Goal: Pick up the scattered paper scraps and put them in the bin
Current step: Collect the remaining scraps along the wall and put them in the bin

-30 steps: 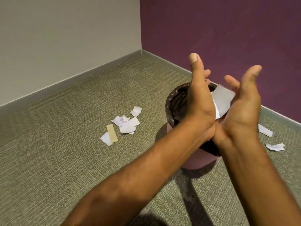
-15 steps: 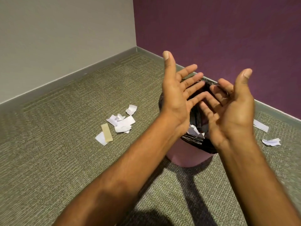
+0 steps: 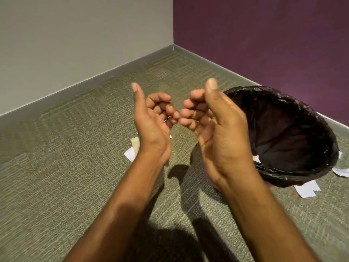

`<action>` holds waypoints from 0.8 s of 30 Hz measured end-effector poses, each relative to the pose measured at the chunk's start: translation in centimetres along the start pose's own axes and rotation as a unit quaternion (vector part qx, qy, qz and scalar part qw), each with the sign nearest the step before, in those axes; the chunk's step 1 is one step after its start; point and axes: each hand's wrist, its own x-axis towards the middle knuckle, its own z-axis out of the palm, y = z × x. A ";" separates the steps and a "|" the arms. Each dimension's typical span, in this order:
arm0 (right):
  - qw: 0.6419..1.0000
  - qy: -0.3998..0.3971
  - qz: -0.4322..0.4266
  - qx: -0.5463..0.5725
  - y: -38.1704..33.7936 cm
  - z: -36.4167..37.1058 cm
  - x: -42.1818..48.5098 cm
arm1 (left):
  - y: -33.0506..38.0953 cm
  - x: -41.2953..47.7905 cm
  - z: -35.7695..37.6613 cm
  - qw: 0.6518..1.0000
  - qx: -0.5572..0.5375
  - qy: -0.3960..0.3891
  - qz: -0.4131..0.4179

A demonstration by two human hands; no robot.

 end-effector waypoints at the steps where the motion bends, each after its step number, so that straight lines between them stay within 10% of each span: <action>1: 1.000 -0.013 0.018 -0.003 1.1 0.8 0.2 | -1.0 1.5 -1.9 0.999 0.020 0.031 0.005; 5: 0.994 -0.052 0.085 -0.049 6.6 2.0 1.0 | -5.6 6.0 -9.8 0.956 0.258 0.135 0.037; 10: 0.981 -0.059 0.132 -0.127 13.1 0.1 1.4 | -10.7 8.6 -18.7 0.687 0.721 0.093 -0.009; 14: 0.973 -0.040 0.154 -0.170 16.2 -1.4 1.8 | -13.9 8.4 -22.9 0.590 0.804 0.060 0.036; 24: 0.952 -0.017 0.164 -0.256 21.1 -4.1 3.5 | -14.6 8.6 -24.3 0.602 0.779 0.101 0.143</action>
